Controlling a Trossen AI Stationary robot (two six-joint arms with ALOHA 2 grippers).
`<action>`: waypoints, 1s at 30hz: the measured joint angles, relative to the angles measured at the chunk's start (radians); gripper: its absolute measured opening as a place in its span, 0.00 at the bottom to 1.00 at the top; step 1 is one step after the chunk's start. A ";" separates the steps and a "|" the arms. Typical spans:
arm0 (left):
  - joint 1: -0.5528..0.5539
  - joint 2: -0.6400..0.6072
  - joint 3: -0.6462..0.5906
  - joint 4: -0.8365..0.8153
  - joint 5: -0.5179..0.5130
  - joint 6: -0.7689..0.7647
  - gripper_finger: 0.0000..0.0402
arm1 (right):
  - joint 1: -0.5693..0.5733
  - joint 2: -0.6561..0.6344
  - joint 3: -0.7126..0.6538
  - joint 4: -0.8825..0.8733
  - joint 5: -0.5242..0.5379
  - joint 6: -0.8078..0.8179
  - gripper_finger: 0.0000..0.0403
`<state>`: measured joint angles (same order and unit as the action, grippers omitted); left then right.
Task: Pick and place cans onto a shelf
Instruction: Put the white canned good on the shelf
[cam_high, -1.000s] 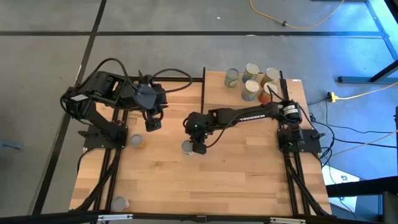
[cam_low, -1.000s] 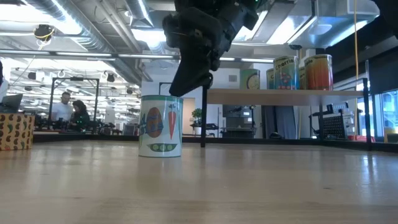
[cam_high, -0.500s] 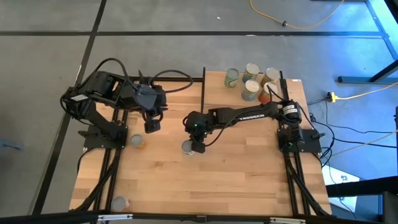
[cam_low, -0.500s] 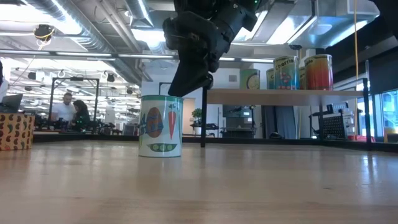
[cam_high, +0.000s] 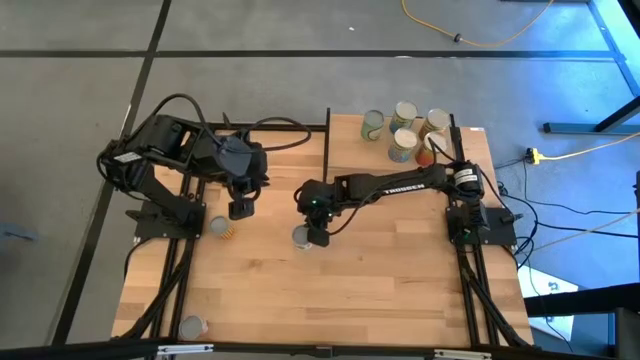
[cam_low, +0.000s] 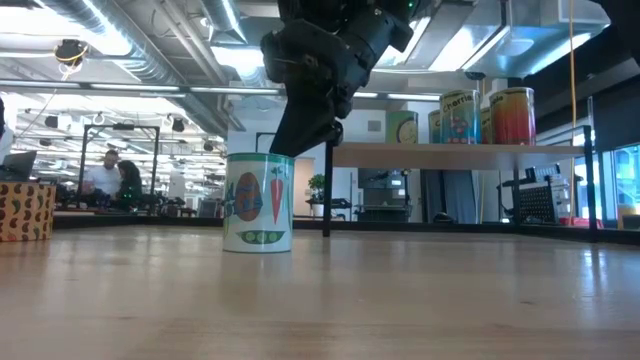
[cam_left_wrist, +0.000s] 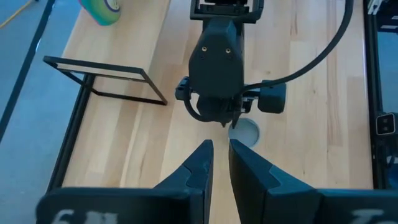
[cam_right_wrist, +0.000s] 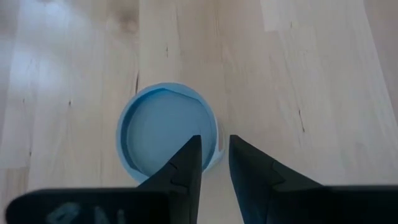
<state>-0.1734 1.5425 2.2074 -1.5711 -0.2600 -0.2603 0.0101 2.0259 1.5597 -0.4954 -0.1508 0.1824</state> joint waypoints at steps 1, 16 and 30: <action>0.000 0.000 0.000 0.000 0.000 0.000 0.11 | 0.000 0.006 0.000 0.005 0.000 0.000 0.21; 0.000 0.000 0.000 0.000 0.000 0.000 0.11 | 0.000 0.056 0.005 0.021 -0.014 -0.007 0.04; 0.000 0.000 0.000 0.000 0.000 0.008 0.11 | 0.001 -0.038 0.075 -0.216 -0.061 -0.065 0.01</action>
<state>-0.1734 1.5425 2.2074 -1.5711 -0.2600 -0.2527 0.0113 1.9877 1.6346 -0.7118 -0.2115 0.1175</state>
